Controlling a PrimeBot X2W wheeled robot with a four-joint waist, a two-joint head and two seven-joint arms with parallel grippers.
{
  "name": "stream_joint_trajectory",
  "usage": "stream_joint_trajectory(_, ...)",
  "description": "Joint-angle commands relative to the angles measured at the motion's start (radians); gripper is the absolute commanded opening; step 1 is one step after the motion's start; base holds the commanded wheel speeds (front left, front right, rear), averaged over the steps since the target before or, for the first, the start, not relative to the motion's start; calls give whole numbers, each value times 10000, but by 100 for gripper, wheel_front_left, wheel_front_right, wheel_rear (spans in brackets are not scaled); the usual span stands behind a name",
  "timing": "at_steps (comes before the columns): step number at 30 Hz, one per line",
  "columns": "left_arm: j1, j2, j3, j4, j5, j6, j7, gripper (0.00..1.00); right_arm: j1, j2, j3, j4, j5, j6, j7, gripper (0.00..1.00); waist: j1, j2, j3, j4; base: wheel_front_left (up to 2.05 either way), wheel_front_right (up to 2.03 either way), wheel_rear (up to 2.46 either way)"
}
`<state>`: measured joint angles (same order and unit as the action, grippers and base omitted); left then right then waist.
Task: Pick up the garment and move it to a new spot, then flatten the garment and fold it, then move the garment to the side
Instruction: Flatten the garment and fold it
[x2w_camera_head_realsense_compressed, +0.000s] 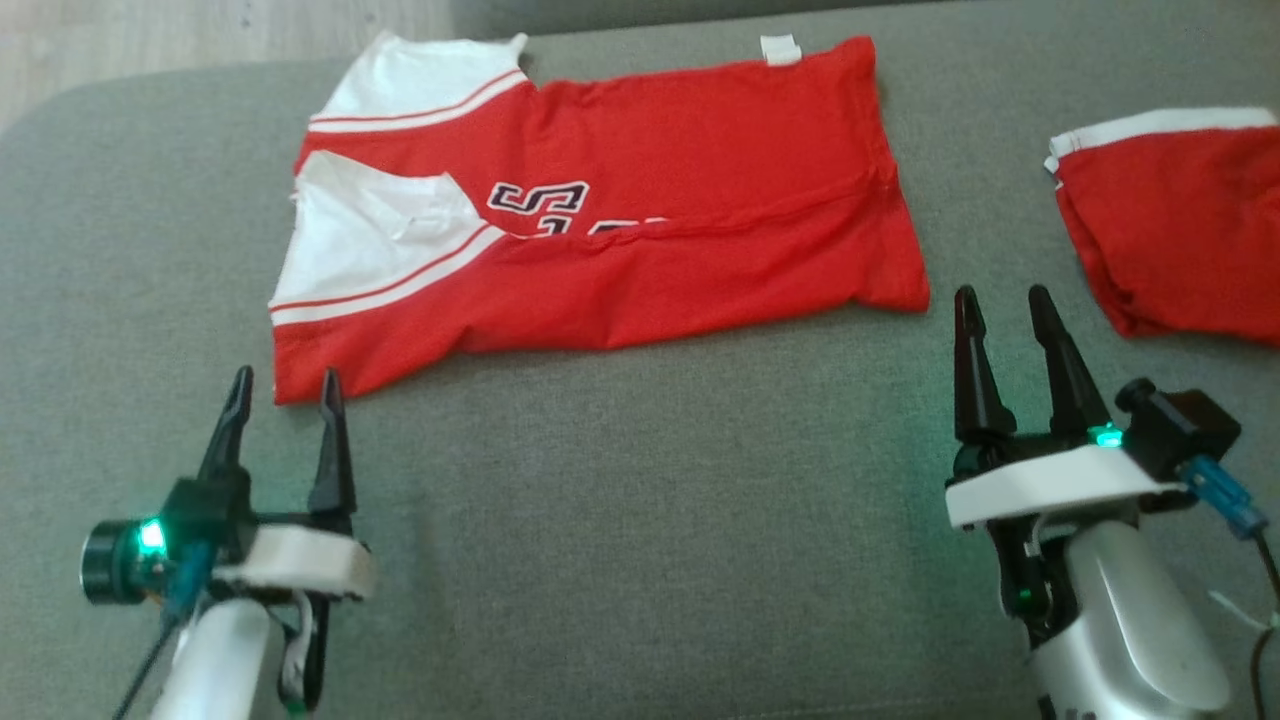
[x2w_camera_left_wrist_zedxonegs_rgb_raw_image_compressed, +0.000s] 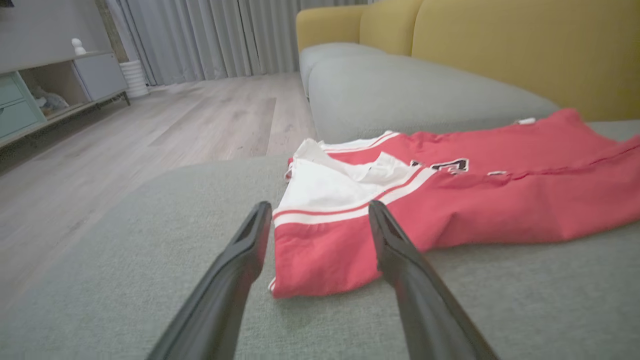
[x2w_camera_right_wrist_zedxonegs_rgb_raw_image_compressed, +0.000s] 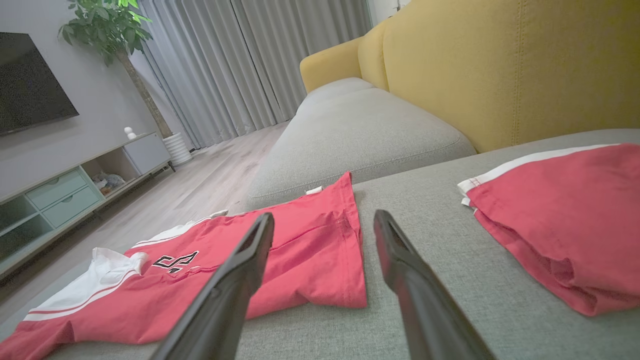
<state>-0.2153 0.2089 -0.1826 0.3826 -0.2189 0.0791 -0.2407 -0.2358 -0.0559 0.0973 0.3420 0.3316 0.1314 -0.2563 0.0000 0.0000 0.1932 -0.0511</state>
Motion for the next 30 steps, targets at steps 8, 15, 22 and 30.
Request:
stream_joint_trajectory(8,-1755,334,927,2005,-385,339,738,100,-376,56,348,-433,83,-7,-54,100,0,0,703,-341,0,0,0)
stream_joint_trajectory(15,-2512,556,847,3475,-577,-48,1262,100,-530,56,428,-495,265,-7,-55,100,0,0,1139,-622,0,0,0)
stream_joint_trajectory(22,-2948,687,771,4471,-681,-198,1570,0,-594,56,555,-446,373,-7,-55,100,0,0,1257,-720,0,0,0)
stream_joint_trajectory(30,-3167,521,913,4018,-803,-166,151,0,-623,56,639,-36,221,-7,-55,100,0,0,844,-503,0,0,0)
